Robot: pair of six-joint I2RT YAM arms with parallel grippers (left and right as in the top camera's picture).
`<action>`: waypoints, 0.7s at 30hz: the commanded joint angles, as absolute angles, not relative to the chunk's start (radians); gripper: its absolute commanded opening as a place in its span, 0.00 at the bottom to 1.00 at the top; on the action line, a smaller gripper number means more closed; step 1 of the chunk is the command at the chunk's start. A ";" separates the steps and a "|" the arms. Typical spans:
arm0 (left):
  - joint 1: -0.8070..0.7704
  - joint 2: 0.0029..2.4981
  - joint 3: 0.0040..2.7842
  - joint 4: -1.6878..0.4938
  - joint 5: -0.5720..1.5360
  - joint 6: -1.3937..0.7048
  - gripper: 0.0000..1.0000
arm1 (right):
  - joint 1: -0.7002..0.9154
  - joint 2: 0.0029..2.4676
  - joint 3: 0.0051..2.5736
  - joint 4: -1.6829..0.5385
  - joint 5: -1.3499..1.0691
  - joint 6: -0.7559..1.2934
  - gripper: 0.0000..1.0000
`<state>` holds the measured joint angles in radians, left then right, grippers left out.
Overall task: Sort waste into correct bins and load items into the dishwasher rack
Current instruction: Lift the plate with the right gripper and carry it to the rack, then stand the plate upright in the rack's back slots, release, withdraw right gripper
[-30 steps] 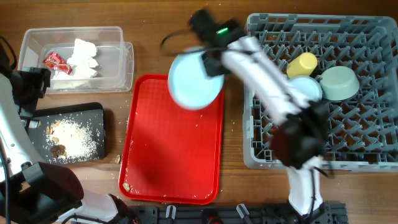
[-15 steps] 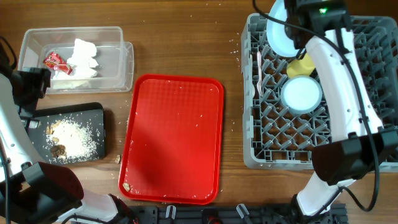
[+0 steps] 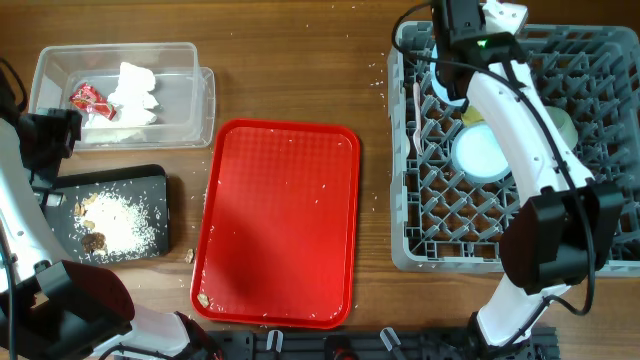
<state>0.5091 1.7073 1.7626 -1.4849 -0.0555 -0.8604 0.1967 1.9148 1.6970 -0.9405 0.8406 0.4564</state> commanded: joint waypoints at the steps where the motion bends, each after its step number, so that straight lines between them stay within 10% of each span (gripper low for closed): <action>1: 0.514 1.709 1.764 -1.485 -0.065 -0.876 1.00 | 0.220 1.923 1.688 -0.941 0.830 0.470 0.15; 9: 0.514 1.709 1.764 -1.485 -0.065 -0.876 1.00 | 0.332 1.790 1.697 -0.975 0.657 0.445 1.00; 21: 0.514 1.709 1.764 -1.485 -0.065 -0.876 1.00 | 0.360 1.325 1.686 -1.261 0.254 0.485 1.00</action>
